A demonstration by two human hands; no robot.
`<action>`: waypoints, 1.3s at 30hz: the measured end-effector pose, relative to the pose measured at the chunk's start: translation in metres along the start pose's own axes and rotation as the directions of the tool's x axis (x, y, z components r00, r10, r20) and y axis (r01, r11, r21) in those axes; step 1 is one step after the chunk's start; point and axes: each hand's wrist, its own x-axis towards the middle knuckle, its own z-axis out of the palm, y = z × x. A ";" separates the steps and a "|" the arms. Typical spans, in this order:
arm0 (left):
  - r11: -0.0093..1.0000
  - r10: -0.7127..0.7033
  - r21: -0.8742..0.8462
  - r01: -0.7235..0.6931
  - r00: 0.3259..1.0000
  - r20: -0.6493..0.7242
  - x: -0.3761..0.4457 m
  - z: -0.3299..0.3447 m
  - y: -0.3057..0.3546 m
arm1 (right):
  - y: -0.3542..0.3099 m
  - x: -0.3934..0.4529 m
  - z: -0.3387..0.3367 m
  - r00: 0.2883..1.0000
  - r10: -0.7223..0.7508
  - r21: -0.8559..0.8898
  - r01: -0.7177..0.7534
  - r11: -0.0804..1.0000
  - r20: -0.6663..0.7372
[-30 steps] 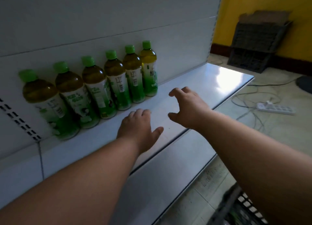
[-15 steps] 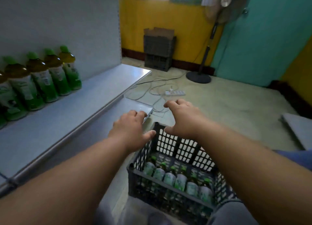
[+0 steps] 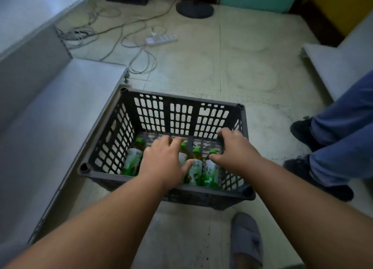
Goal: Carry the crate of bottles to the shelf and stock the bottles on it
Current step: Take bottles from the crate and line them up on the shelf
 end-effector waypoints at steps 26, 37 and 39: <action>0.996 -0.075 0.064 0.067 0.989 0.128 0.049 0.080 0.003 | 0.068 0.188 0.185 0.817 0.477 0.141 -0.541 0.829 0.325; 0.995 -0.036 0.093 0.024 0.991 0.131 0.042 0.072 0.009 | 0.026 0.116 0.070 0.990 0.116 0.475 -0.139 0.869 0.078; 1.000 -0.022 0.004 0.022 0.990 0.138 0.028 0.057 0.009 | 0.011 0.088 0.033 0.998 0.049 0.518 -0.028 0.855 -0.026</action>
